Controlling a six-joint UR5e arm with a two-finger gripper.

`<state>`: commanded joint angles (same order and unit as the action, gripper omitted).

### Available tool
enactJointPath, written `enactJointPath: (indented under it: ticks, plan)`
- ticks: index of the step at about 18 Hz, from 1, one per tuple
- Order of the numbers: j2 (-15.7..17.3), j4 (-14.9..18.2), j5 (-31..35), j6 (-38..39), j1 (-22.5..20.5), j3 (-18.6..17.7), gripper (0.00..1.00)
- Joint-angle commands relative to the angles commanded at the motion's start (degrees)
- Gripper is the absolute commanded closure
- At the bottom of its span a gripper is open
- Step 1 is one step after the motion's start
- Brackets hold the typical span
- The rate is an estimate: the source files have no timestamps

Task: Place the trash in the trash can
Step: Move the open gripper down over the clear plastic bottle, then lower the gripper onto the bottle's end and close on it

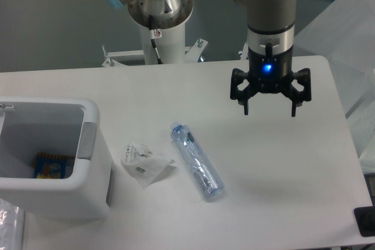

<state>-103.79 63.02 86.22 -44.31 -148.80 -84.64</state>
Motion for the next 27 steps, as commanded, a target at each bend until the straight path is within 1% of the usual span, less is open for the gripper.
enactJointPath:
  ticks: [3, 5, 7, 9, 11, 12, 15, 18, 19, 20, 21, 23, 24, 27]
  plan:
    - [-1.5, -0.1, 0.0, 9.3, 0.7, 0.0, 0.00]
    - [-3.2, -0.4, 0.0, 12.8, 2.2, 0.0, 0.00]
    - [-5.4, -1.4, -0.2, 15.4, 3.7, 0.0, 0.00]
    - [-7.5, -3.2, -0.6, 20.5, 4.7, 0.0, 0.00]
    - [-9.4, -5.2, -1.9, 24.7, 5.6, 0.1, 0.00]
    - [-10.1, -5.6, -3.2, 26.1, 5.7, 0.3, 0.00]
    - [-11.6, -5.7, -6.8, 29.3, 5.7, 0.5, 0.00]
    - [-13.6, -5.8, -7.5, 33.3, 5.7, 0.4, 0.00]
    - [-14.1, -5.9, -7.5, 34.7, 5.7, -0.3, 0.00]
    - [-14.8, -6.7, -7.5, 35.4, 5.8, -0.9, 0.00]
    - [-15.4, -8.8, -7.4, 36.0, 5.9, -1.6, 0.00]
    - [-15.5, -12.5, -7.2, 36.8, 6.1, -3.4, 0.00]
    - [-15.6, -13.0, -7.1, 37.0, 6.4, -3.6, 0.00]
    - [-17.2, -13.1, -6.9, 38.0, 7.4, -3.7, 0.00]
